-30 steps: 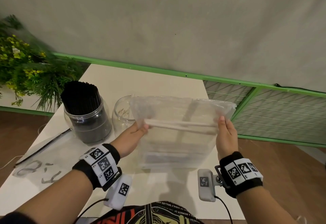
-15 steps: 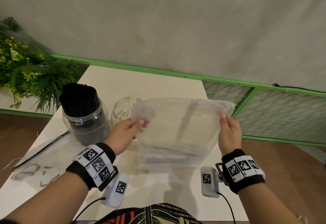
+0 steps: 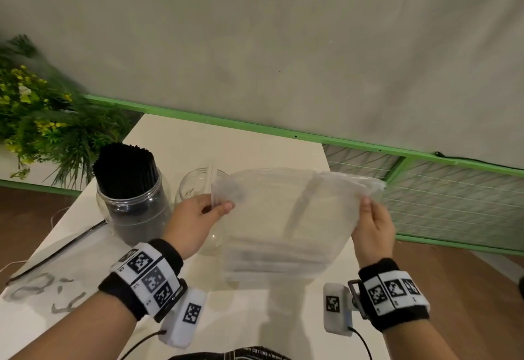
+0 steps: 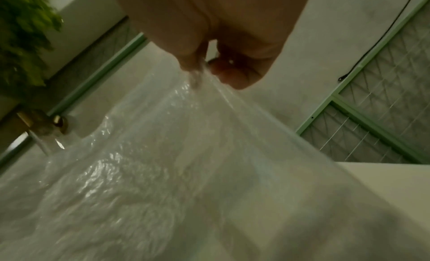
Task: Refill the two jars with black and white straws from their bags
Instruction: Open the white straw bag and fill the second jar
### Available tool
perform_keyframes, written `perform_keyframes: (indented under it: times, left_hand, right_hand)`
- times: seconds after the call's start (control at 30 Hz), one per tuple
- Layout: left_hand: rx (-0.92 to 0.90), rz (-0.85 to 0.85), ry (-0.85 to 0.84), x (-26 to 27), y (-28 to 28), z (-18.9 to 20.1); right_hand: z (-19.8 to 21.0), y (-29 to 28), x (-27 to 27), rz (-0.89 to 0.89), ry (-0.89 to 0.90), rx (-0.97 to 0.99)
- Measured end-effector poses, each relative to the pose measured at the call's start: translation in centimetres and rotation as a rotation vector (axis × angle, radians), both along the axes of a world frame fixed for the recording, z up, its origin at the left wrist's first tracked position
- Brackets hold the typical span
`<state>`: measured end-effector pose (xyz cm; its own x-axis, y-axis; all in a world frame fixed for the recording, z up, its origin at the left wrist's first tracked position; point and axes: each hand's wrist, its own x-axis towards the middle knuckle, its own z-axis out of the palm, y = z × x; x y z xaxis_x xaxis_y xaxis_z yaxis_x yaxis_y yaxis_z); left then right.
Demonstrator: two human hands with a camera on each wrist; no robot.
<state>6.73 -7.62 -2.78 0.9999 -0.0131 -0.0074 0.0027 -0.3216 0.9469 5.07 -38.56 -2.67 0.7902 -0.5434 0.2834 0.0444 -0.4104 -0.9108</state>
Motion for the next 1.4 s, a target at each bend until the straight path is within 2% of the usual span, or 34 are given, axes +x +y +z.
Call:
perform_keyframes:
  times: [0.07, 0.2, 0.3, 0.33, 0.4, 0.47, 0.5, 0.57, 0.6, 0.73, 0.87, 0.97, 1.03, 1.1, 1.23, 1.27, 1.33, 1.4]
  left_hand:
    - [0.001, 0.017, -0.042, 0.0, -0.1, 0.6]
    - [0.08, -0.038, 0.018, 0.3, -0.2, 0.2]
    - [0.053, -0.049, 0.029, 0.4, -0.8, 0.6]
    - [0.032, -0.053, 0.029, 0.5, -1.0, 0.9]
    - [-0.014, -0.07, 0.03, 0.6, -1.5, 1.7]
    - [-0.047, -0.103, 0.019, 0.8, -2.1, 2.6]
    - [-0.052, -0.124, 0.007, 0.9, -2.4, 3.0]
    - [-0.046, -0.172, -0.017, 0.9, -3.1, 3.8]
    - [-0.043, -0.188, -0.025, 0.9, -3.3, 4.1]
    - [-0.044, -0.205, -0.052, 0.6, -4.0, 4.8]
    - [0.015, -0.229, -0.066, 0.5, -4.4, 5.1]
    - [-0.017, -0.28, -0.075, 0.0, -4.8, 5.4]
    - [-0.074, -0.305, -0.098, -0.3, -4.7, 5.1]
    - [-0.008, -0.333, -0.083, -0.3, -4.1, 3.0]
    - [0.458, -0.418, 0.091, -1.0, -3.9, -2.5]
    - [0.502, -0.386, 0.119, -1.2, -4.3, -3.5]
    - [0.403, -0.302, 0.159, -1.1, -5.0, -4.5]
    - [0.383, -0.301, 0.162, -0.7, -5.4, -5.2]
  right_hand:
    - [0.6, -0.2, -0.1, -0.016, -0.063, 0.008]
    - [0.2, -0.3, 0.4, 0.005, 0.054, 0.103]
    - [1.1, 1.3, -1.0, -0.013, -0.088, -0.002]
    - [1.6, 2.6, -1.8, 0.05, -0.147, -0.095]
    - [2.2, 5.7, -3.5, 0.335, -0.232, -0.372]
    - [1.6, 8.6, -4.7, 0.681, -0.237, -0.727]
    - [0.7, 9.6, -4.9, 0.8, -0.222, -0.944]
    - [-1.0, 10.8, -4.5, 0.908, -0.111, -1.288]
    - [-1.3, 11.2, -4.3, 0.886, -0.042, -1.358]
    - [-1.3, 11.2, -3.8, 0.753, 0.032, -1.436]
    - [-0.7, 11.0, -3.3, 0.719, 0.061, -1.603]
    - [0.4, 10.5, -1.7, 0.69, 0.048, -1.661]
    - [1.2, 9.9, -1.1, 0.685, 0.002, -1.624]
    - [1.6, 9.1, -0.8, 0.678, -0.047, -1.575]
    - [1.0, 8.3, -0.9, 0.675, -0.083, -1.392]
    - [0.5, 8.3, -0.9, 0.682, -0.101, -1.364]
    - [-0.4, 8.3, -0.9, 0.721, -0.118, -1.321]
    - [-1.0, 8.3, -0.7, 0.744, -0.124, -1.303]
